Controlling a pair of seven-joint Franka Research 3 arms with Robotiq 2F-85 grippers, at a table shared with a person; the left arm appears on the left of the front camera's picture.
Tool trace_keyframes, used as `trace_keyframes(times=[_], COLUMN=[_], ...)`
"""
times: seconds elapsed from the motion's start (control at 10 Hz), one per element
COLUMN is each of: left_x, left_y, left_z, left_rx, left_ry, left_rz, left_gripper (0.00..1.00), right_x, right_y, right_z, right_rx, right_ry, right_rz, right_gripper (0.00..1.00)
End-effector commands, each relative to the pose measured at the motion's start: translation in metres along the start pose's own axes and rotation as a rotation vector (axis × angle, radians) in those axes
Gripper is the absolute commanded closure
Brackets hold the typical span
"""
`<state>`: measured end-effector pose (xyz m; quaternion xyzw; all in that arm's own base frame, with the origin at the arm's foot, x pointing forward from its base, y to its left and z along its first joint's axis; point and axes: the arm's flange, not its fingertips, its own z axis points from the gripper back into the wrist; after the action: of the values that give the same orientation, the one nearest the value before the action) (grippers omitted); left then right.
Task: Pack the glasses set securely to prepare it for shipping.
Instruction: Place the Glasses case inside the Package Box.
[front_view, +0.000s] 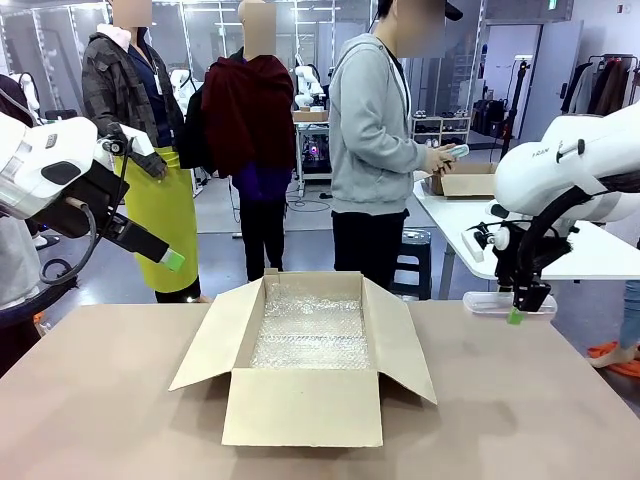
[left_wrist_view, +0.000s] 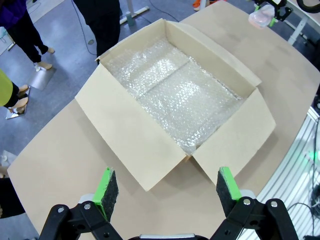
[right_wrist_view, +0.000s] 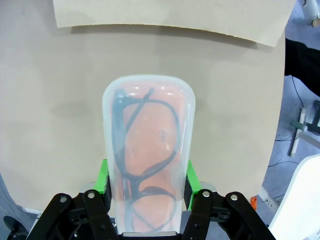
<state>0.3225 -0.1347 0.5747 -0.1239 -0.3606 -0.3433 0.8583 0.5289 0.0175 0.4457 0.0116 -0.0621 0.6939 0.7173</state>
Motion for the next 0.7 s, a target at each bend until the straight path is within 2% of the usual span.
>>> trace_keyframes(times=[0.0, 0.1, 0.2, 0.3, 0.6], left_x=[0.000, 0.000, 0.000, 0.000, 0.000], left_y=[0.001, 0.001, 0.001, 0.001, 0.001], left_z=[0.002, 0.002, 0.002, 0.002, 0.002], left_rx=[0.002, 0.002, 0.002, 0.002, 0.002], left_ry=[-0.006, -0.006, -0.006, -0.006, -0.006], left_rz=[-0.008, -0.008, -0.008, -0.008, -0.008], left_gripper=[0.00, 0.00, 0.00, 0.00, 0.00], right_x=[0.000, 0.000, 0.000, 0.030, 0.114], right_y=[0.000, 0.000, 0.000, -0.005, -0.019], right_z=[0.002, 0.002, 0.000, 0.010, 0.019], right_rx=[-0.002, -0.002, 0.000, -0.012, 0.006], right_ry=[-0.002, -0.002, 0.000, 0.054, -0.007], right_rz=[0.017, 0.017, 0.001, 0.005, 0.050], right_gripper=[0.70, 0.70, 0.36, 0.36, 0.36])
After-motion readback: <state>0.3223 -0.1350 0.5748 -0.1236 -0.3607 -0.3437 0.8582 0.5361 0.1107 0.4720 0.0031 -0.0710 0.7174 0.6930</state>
